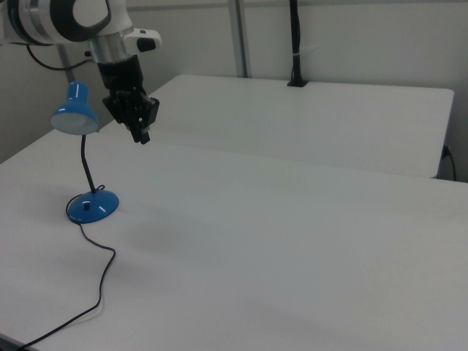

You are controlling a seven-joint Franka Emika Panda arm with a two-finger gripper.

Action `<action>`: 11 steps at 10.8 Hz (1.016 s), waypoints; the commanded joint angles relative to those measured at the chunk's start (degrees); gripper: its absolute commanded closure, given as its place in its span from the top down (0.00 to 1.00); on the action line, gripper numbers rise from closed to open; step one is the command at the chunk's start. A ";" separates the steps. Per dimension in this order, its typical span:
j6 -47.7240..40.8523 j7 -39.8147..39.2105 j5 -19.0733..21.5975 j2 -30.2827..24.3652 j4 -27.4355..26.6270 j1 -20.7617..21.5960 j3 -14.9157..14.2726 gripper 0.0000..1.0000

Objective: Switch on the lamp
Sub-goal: 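Move the gripper toward the blue lamp base and lower it over the switch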

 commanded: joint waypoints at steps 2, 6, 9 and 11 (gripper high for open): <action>0.84 -1.36 0.42 -1.30 -2.84 0.30 0.18 0.00; 10.38 -3.30 0.50 -4.97 -13.96 0.39 4.03 0.00; 18.57 -7.49 0.42 -9.03 -25.75 2.92 5.89 0.00; 22.79 -9.62 0.50 -9.65 -30.77 5.81 5.89 0.00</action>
